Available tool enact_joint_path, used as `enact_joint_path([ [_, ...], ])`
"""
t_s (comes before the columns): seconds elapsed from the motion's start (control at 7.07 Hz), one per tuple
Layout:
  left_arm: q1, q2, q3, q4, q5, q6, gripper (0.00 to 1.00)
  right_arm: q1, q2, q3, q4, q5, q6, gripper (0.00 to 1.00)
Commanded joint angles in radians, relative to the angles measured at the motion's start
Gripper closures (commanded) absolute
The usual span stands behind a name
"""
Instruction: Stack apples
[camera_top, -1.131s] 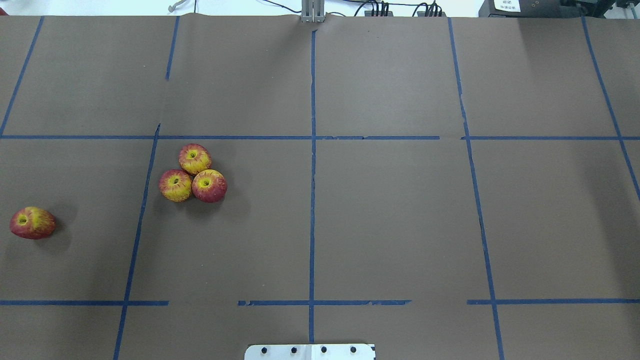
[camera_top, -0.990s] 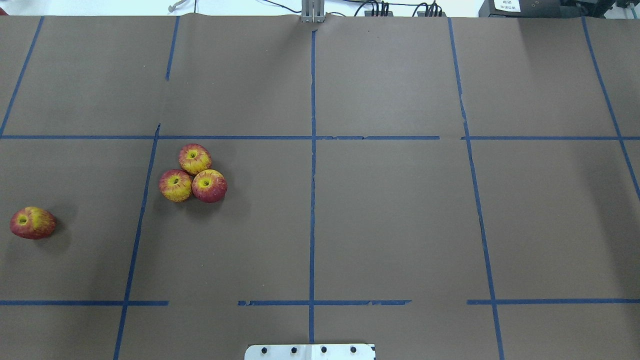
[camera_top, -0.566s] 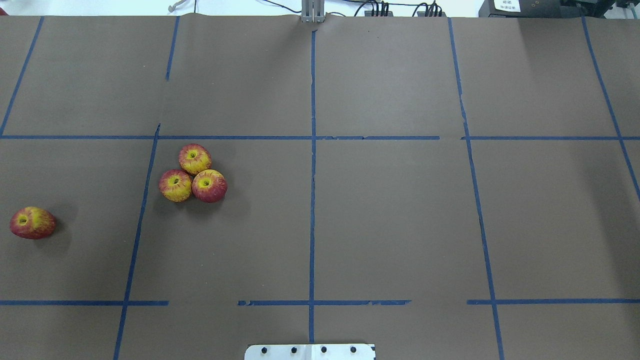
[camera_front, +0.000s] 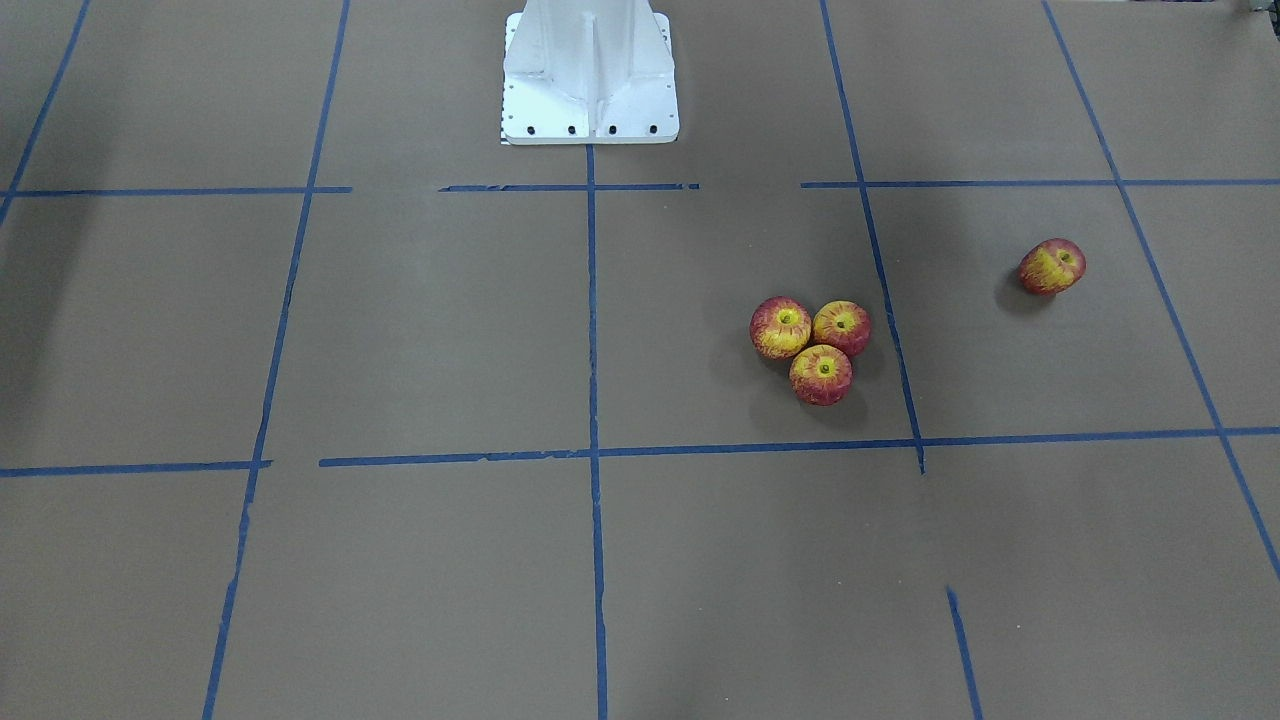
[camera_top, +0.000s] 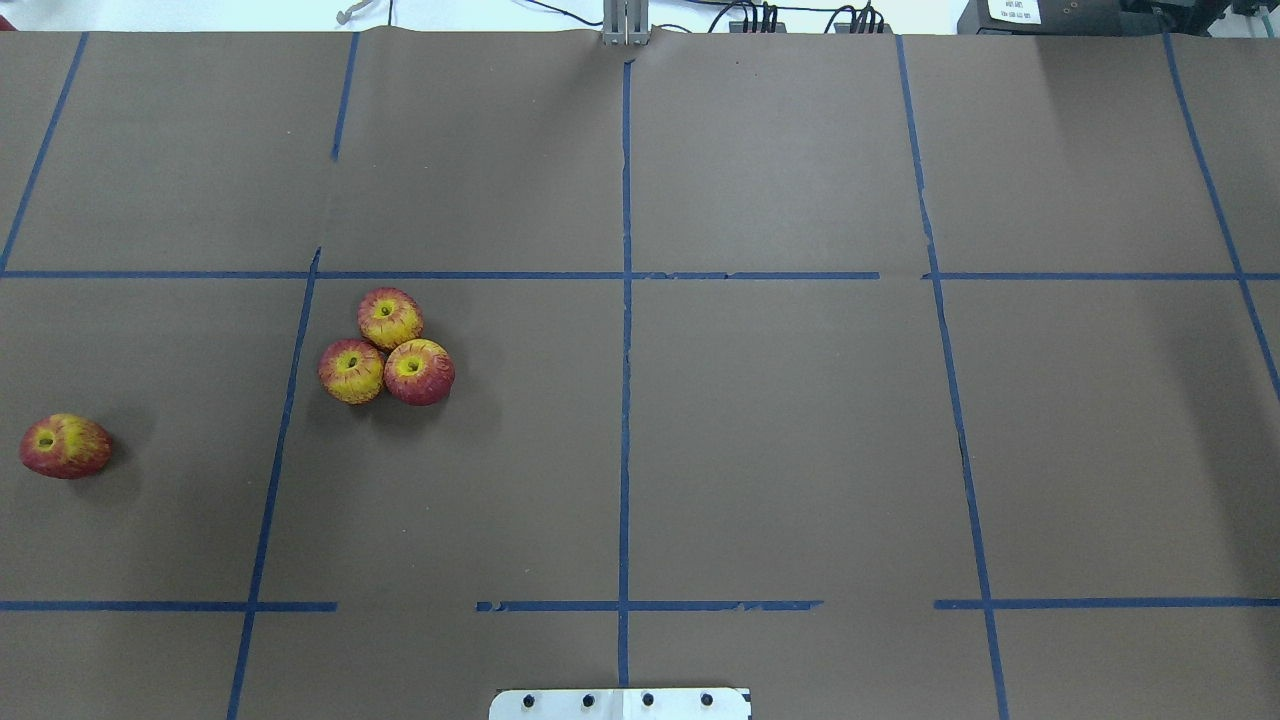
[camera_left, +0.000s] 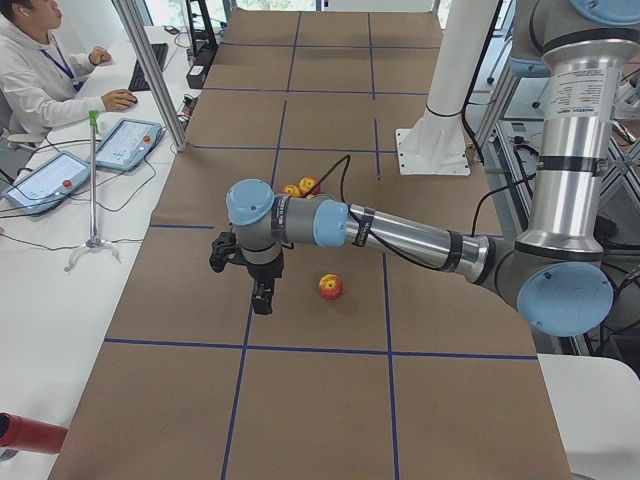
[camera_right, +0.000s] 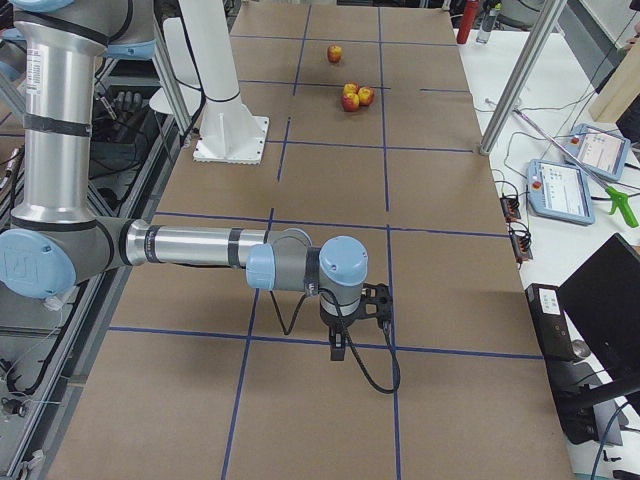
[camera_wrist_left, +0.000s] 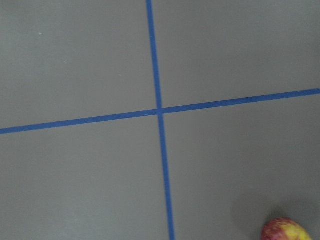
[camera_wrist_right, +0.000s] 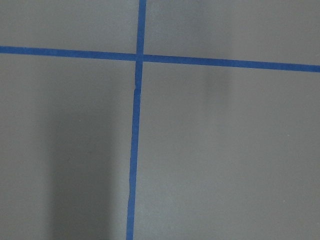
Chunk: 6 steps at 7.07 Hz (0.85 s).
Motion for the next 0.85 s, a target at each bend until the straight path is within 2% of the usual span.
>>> enact_joint_path([
  [0.0,0.153,0.079,-0.087,-0.165,-0.024,-0.305,0.00,0.000,0.000,0.000,0.000,0.000,0.000,0.00],
  [0.14,0.180,0.251,-0.088,-0.455,-0.022,-0.371,0.00,0.000,0.000,0.000,0.000,0.000,0.000,0.00],
  [0.28,0.198,0.350,-0.065,-0.738,-0.016,-0.579,0.00,0.000,0.000,0.000,0.000,0.000,0.000,0.00],
  [0.42,0.288,0.356,-0.039,-0.825,0.017,-0.735,0.00,0.000,0.000,0.000,0.000,0.000,0.000,0.00],
  [0.57,0.310,0.354,-0.040,-0.832,0.025,-0.797,0.00,0.000,0.000,0.000,0.000,0.000,0.000,0.00],
  [0.71,0.388,0.351,-0.039,-0.854,0.042,-0.893,0.00,0.000,0.000,0.000,0.000,0.000,0.000,0.00],
])
